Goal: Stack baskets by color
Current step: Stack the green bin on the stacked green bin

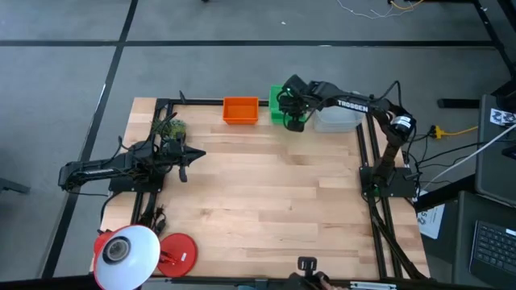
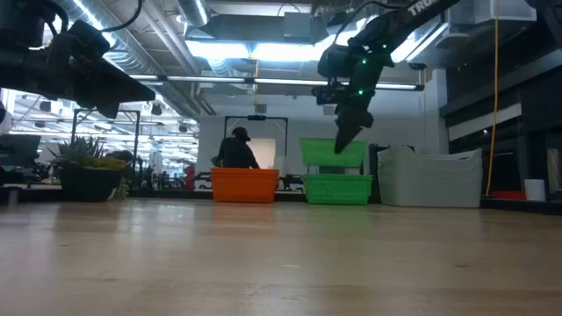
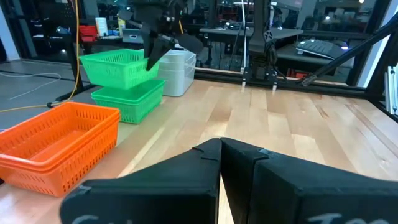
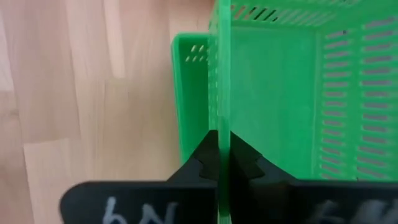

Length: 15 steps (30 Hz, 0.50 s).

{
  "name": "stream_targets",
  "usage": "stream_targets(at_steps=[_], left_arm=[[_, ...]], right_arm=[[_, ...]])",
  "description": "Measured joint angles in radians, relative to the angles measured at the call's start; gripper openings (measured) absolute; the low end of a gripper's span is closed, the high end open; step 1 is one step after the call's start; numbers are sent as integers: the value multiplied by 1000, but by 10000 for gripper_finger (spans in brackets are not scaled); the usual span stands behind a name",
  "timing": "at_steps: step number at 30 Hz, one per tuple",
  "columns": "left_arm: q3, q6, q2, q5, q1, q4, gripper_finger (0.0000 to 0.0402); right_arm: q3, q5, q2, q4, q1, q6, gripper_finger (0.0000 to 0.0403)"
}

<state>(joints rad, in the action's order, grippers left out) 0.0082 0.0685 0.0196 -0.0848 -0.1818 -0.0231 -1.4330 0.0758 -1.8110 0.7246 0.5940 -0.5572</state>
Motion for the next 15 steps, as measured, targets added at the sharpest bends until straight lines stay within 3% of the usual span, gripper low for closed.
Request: stream_targets(at_steps=[10, 15], left_arm=[[0, 0, 0, 0, 0, 0, 0], [0, 0, 0, 0, 0, 0, 0]], right_arm=[[0, 25, -76, 12, 0, -19, 1], [0, 26, -76, 14, 5, -15, 31]])
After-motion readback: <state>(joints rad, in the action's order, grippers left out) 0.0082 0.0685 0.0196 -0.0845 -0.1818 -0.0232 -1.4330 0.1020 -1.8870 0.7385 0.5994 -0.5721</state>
